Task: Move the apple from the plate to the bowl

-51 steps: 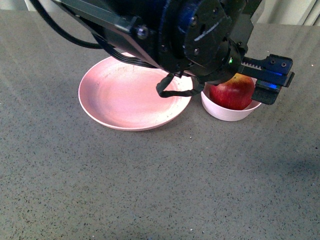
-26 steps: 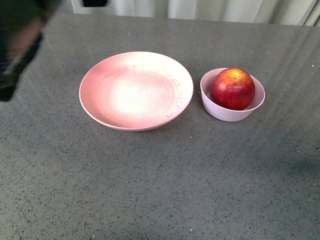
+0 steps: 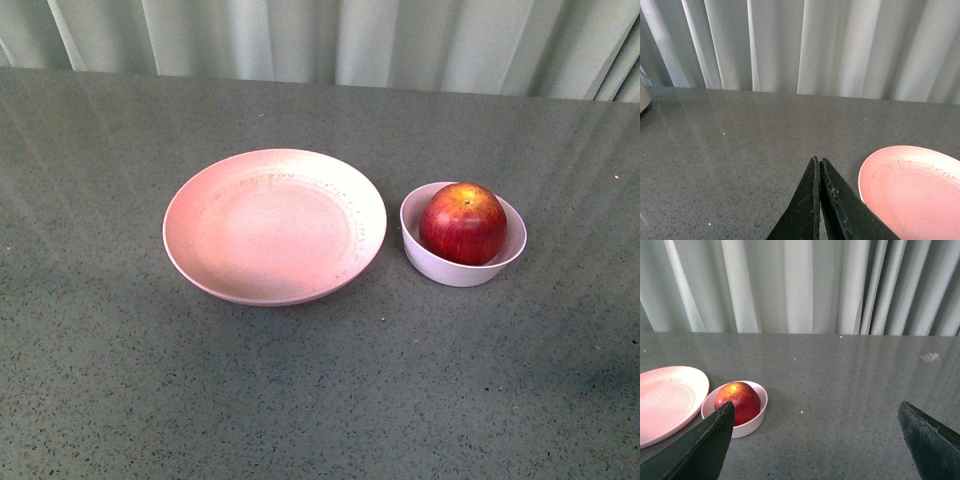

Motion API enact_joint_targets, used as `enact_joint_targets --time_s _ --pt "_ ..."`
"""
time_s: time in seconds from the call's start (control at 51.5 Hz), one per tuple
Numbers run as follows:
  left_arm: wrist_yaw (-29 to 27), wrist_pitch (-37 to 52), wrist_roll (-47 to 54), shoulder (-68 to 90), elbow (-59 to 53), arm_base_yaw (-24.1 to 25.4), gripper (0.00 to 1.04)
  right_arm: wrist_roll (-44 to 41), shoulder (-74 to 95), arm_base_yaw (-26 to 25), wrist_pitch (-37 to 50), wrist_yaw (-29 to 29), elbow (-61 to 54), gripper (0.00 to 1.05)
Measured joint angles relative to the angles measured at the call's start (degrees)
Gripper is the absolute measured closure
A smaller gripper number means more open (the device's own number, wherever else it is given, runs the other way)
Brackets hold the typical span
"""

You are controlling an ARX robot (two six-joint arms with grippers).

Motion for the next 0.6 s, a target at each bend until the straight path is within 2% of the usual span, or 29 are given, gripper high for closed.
enact_joint_targets --time_s 0.505,0.563,0.602 --pt "6.01 -15.23 0.00 -21.33 -5.99 6.19 1.03 0.00 0.00 0.00 0.00 0.00 0.00 0.09" --pt "10.27 -17.92 0.09 -24.50 -6.45 8.98 1.03 0.00 0.02 -0.02 0.00 0.02 0.00 0.09" --pt "10.84 -19.32 0.11 -26.14 -6.69 10.23 1.03 0.00 0.02 0.00 0.00 0.00 0.00 0.09"
